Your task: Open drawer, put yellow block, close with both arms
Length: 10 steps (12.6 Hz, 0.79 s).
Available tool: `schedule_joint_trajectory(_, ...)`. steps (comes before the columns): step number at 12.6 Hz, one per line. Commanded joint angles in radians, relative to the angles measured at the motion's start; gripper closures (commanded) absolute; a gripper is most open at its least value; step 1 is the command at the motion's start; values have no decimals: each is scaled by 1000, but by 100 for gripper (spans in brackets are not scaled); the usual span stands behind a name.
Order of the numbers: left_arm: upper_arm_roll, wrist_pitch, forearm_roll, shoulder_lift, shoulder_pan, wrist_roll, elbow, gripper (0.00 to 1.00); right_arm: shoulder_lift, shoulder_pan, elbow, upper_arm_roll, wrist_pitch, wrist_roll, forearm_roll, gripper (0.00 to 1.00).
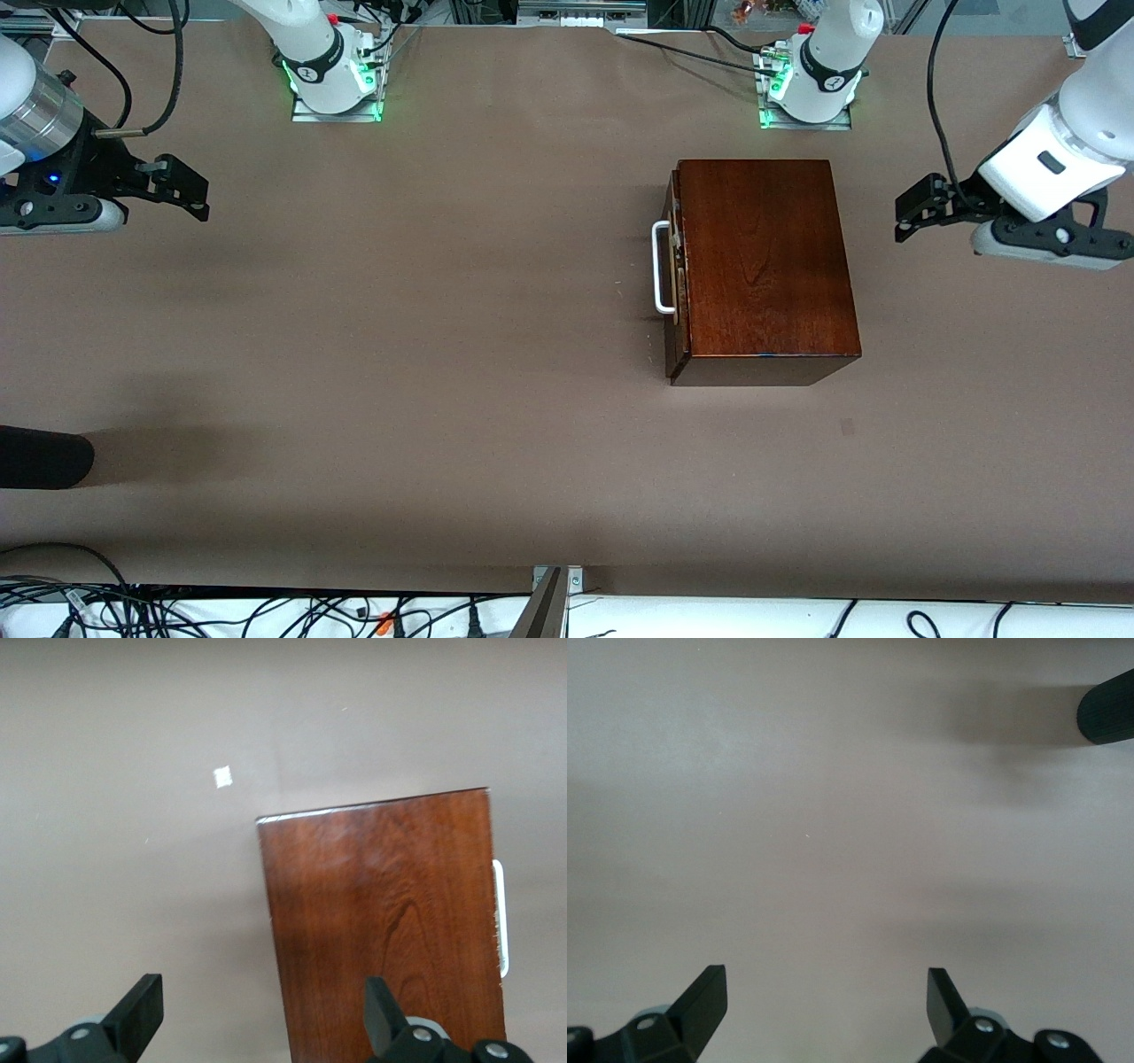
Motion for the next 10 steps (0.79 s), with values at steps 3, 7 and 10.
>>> schedule_joint_trajectory(3,20,34,-6,-78,13,-47,-120,0,2,-6,15,7,-7,13,-2,0)
schedule_joint_trajectory(7,14,28,-4,-84,26,-35,-127,0,2,-6,15,7,-7,13,-2,0)
schedule_joint_trajectory(10,14,28,-4,-84,28,-35,-127,0,2,-6,15,7,-7,13,-2,0)
